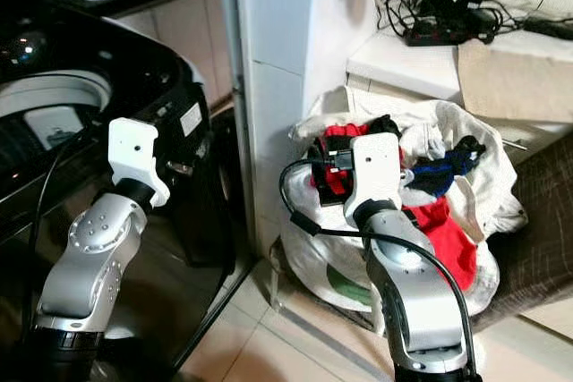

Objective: Clothes washing

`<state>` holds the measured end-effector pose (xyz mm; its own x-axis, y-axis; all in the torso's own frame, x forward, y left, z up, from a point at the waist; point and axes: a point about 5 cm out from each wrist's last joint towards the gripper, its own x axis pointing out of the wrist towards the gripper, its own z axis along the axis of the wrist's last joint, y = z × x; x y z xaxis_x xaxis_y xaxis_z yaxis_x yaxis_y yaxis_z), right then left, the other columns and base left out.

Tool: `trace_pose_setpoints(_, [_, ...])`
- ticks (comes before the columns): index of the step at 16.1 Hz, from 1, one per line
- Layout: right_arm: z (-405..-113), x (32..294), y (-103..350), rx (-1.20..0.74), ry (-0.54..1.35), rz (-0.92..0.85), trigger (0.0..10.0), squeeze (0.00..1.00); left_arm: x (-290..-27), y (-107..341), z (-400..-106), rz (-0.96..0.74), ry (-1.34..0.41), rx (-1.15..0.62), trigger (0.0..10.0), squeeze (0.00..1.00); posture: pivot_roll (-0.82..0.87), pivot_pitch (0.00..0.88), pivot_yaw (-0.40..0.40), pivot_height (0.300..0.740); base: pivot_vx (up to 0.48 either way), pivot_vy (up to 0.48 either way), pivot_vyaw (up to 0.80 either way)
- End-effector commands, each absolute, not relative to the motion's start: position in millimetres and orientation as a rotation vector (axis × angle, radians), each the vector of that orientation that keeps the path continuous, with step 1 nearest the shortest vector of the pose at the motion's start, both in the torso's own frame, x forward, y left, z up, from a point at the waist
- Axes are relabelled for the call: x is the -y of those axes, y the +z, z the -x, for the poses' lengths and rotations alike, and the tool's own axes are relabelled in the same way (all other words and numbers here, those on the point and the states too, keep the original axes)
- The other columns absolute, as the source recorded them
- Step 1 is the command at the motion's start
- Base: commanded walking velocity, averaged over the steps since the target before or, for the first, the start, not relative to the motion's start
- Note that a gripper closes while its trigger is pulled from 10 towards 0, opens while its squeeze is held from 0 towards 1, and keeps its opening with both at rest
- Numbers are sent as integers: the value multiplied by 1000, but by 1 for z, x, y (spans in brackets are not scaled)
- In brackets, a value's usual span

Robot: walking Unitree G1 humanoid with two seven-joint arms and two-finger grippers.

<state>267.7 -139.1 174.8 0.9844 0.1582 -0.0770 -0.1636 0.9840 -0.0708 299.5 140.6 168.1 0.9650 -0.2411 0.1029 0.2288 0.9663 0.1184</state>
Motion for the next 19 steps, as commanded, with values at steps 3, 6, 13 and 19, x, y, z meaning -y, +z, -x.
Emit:
trace_pose_setpoints(3, [-268, 138, 175, -63, 175, 65, 10000, 0, -143, 170, -300, -103, -230, 121, 10000, 0, -117, 0, 27, 740, 276, 0, 0])
trace_pose_setpoints(6, [-268, 137, 175, -59, 173, 65, 10000, 0, -143, 171, -302, -106, -234, 122, 10000, 0, -118, 0, 34, 740, 274, 0, 0])
trace_pose_setpoints(13, [-267, 138, 177, -54, 165, 46, 10000, 0, -142, 171, -303, -99, -246, 120, 10000, 0, -124, 0, 40, 740, 283, 0, -199])
trace_pose_setpoints(19, [-266, 130, 175, -63, 225, 102, 10000, 0, -145, 171, -302, -98, -235, 122, 10000, 0, -117, 0, 34, 740, 303, 0, 348])
